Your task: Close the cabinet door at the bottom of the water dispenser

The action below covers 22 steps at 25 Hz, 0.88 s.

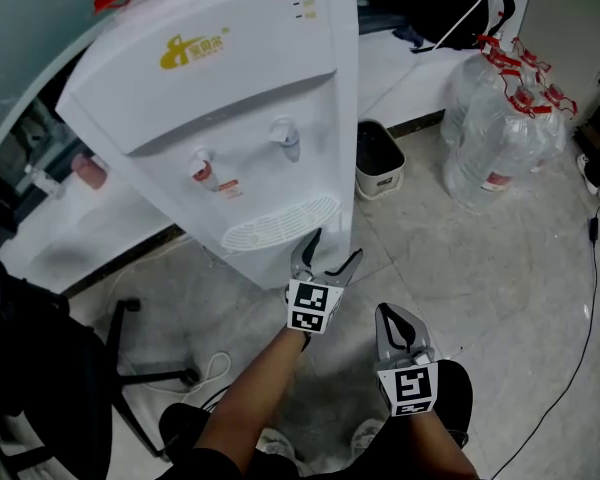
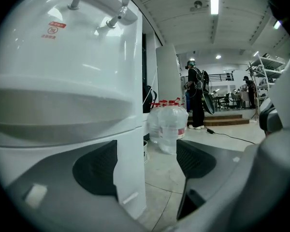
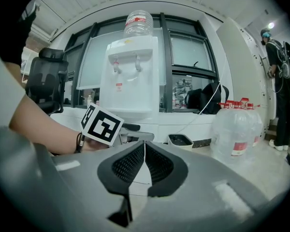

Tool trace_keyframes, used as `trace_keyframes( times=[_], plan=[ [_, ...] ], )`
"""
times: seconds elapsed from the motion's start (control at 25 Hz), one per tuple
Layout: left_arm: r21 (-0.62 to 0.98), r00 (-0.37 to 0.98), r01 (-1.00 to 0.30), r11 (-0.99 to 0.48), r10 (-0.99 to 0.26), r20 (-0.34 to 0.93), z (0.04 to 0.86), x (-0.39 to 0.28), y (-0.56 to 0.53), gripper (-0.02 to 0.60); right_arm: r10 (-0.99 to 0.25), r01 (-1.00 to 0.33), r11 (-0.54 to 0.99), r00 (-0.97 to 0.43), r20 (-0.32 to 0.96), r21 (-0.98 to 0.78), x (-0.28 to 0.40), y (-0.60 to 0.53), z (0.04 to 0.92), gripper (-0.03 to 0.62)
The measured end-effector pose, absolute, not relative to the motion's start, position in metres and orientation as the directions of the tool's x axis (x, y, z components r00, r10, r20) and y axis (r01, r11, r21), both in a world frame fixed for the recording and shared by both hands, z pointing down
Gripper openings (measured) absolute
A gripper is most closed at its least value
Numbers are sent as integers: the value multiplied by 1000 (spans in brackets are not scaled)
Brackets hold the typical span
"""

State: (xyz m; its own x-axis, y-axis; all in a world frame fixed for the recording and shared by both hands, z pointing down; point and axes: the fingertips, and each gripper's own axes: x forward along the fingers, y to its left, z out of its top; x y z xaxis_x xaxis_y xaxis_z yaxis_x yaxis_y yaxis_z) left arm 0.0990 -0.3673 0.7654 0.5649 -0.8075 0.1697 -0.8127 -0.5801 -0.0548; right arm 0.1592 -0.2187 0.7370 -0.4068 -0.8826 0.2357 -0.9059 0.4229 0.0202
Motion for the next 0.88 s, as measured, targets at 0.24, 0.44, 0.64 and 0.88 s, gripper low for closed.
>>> trace_keyframes(
  times=[0.24, 0.44, 0.64, 0.88],
  plan=[
    [-66, 568, -809, -584, -806, 169, 767, 96, -368, 394, -882, -900, 433, -411, 231, 49, 156, -216, 737, 11],
    [-81, 568, -806, -587, -805, 173, 768, 97, -368, 394, -885, -903, 427, -403, 234, 59, 157, -215, 738, 11],
    [-86, 576, -800, -593, -801, 163, 763, 100, -363, 396, -886, -903, 425, -400, 235, 65, 156, -213, 738, 11],
    [-45, 591, -801, -597, -801, 101, 739, 101, -341, 394, -890, -905, 421, -399, 220, 64, 153, -213, 732, 11]
  ],
)
